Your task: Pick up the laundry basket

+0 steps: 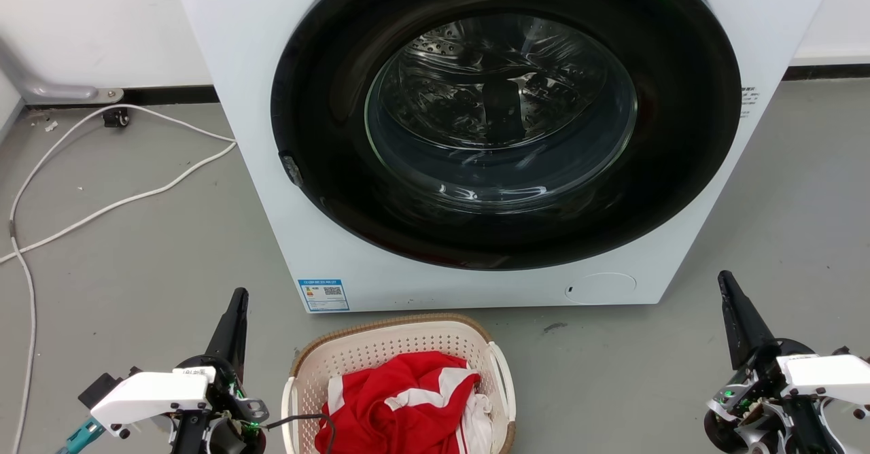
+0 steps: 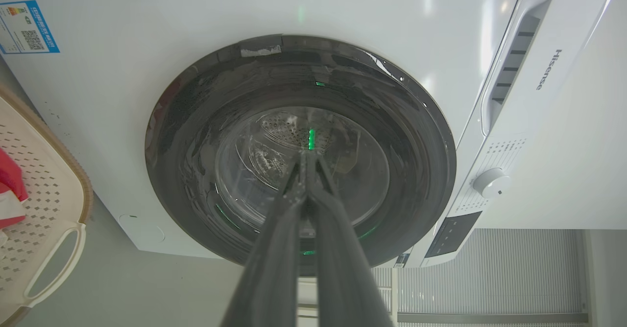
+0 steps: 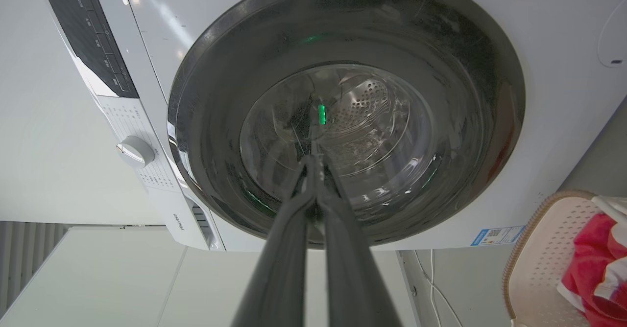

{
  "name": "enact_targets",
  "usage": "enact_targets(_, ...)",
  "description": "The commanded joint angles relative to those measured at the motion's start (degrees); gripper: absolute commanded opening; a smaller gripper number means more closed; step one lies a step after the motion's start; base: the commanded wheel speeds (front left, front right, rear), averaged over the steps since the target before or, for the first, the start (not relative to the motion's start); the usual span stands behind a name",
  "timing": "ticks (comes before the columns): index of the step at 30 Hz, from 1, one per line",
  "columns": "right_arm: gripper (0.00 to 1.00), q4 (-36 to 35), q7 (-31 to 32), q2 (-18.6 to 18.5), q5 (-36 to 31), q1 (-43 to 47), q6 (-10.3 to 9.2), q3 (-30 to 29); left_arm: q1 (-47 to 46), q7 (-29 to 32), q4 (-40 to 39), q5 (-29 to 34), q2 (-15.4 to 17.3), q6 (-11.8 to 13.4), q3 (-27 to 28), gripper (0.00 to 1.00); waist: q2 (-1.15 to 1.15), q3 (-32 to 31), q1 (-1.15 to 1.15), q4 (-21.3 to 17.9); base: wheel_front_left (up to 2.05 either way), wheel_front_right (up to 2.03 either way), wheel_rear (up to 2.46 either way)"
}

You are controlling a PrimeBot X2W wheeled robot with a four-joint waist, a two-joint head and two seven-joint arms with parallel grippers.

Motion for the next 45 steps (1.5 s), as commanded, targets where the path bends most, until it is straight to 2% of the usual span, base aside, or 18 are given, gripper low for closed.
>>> enact_targets(1, 0.00, 0.05, 0.14, 0.18, -0.31, -0.64, -0.02, -0.07, -0.49, 0.12, 0.01, -0.02, 0.15, -0.24, 0.12, 0.00, 0.00, 0.00, 0.00, 0.00, 0.00, 0.00, 0.00)
enact_targets(6, 0.00, 0.05, 0.15, 0.18, -0.32, -0.64, -0.02, -0.09, -0.49, 0.12, 0.01, -0.02, 0.15, -0.23, 0.12, 0.00, 0.00, 0.00, 0.00, 0.00, 0.00, 0.00, 0.00)
enact_targets(7, 1.00, 0.00, -0.01, 0.01, 0.00, 0.00, 0.00, -0.01, 0.00, -0.01, 0.00, 0.00, 0.00, 0.00, 0.00, 1.00, 0.00, 0.00, 0.00, 0.00, 0.00, 0.00, 0.00)
enact_targets(13, 1.00, 1.14, -0.86, 0.12, -0.65, 1.33, -0.01, 0.33, 1.30, -0.89, 0.73, 0.52, -0.19, 0.01, -0.35, 1.00, 0.00, 0.03, 0.00, 0.01, 0.00, 0.00, 0.00)
enact_targets(18, 1.00, 0.23, -2.34, 0.12, -3.88, 1.44, -0.01, 0.53, 1.38, -2.36, -0.48, 3.93, -0.17, 0.00, 0.14, 1.00, 0.00, 0.11, 0.00, 0.03, 0.00, 0.00, 0.00)
enact_targets(37, 1.00, -6.19, -7.41, 0.11, -32.45, 2.88, -0.01, 3.70, 2.50, -7.45, -5.62, 25.62, -0.08, 1.23, -1.50, 1.00, 0.00, 0.31, 0.00, 0.13, 0.00, 0.00, 0.00)
enact_targets(45, 1.00, -8.09, -9.17, 0.12, -41.22, 3.57, -0.01, 4.61, 3.01, -9.17, -7.67, 32.72, -0.04, 1.12, -2.18, 1.00, 0.00, 0.38, 0.00, 0.22, 0.00, 0.00, 0.00)
